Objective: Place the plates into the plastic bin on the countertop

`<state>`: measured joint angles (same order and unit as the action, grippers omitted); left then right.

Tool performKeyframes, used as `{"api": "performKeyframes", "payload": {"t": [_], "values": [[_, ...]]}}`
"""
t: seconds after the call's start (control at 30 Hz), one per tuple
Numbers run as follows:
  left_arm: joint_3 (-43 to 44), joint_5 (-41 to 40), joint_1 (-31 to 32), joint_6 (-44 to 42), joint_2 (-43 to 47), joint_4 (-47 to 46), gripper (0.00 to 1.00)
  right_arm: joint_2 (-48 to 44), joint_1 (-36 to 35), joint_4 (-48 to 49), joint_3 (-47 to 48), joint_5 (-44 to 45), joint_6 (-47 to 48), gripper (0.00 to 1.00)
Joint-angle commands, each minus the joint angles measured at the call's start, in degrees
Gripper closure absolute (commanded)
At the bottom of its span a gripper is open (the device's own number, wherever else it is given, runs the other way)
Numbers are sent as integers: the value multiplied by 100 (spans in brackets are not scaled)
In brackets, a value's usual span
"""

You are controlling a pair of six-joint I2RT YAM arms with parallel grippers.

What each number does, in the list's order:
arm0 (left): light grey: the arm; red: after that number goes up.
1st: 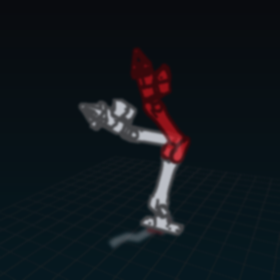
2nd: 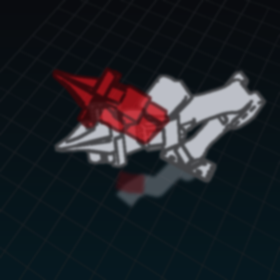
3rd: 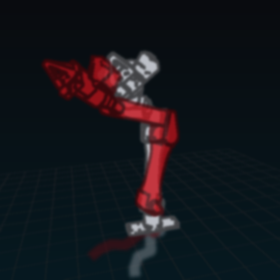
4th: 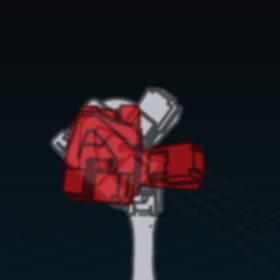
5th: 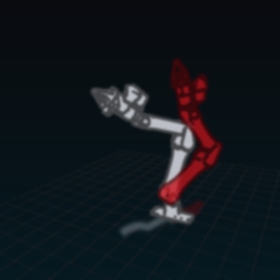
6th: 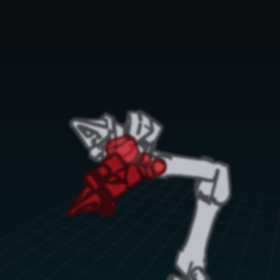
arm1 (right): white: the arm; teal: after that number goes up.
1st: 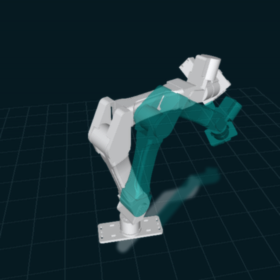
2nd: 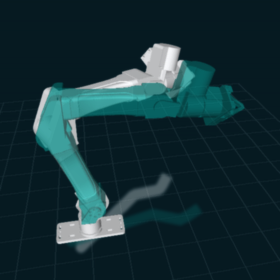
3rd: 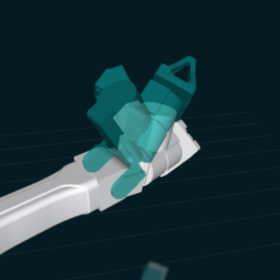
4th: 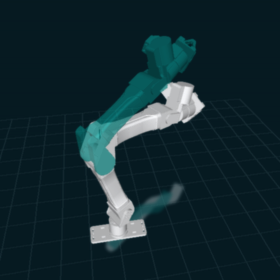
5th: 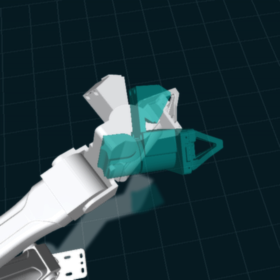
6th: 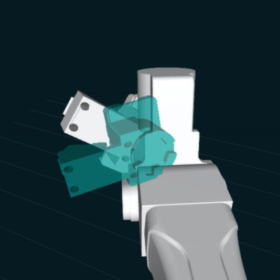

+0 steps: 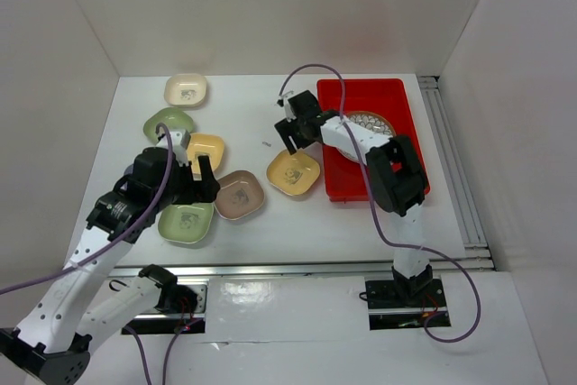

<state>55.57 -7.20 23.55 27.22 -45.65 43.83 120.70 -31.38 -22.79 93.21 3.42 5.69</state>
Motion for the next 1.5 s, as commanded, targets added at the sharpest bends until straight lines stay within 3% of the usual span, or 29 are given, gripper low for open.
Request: {"api": "performKeyframes", "payload": {"t": [0.0,0.13,0.3,0.47,0.5,0.57,0.83,1.07,1.3,1.47], "values": [[-11,35,18,-6,-5,-314,0,-189,70,196,-145,-157,143,24],[-64,35,18,-6,-5,-367,0,-73,18,98,-276,-281,195,27],[-64,35,18,-59,-5,-367,0,-3,17,231,-391,-228,125,69],[-64,35,18,-59,-5,-367,0,172,-97,178,-391,-298,64,76],[-64,35,18,-59,-5,-367,0,173,-97,178,-391,-350,63,80],[-64,35,18,-59,-5,-367,0,295,-150,178,-208,-351,-24,100],[-117,-88,18,-6,-5,-367,0,410,-378,178,1119,1011,-578,100],[-117,-88,18,46,47,-367,0,-581,68,231,1613,1730,-719,100],[-169,17,18,46,47,-420,0,-1364,1510,256,227,1724,-1079,100],[-169,70,18,-6,47,-472,0,-2006,2468,863,-829,689,-1343,100]]}}
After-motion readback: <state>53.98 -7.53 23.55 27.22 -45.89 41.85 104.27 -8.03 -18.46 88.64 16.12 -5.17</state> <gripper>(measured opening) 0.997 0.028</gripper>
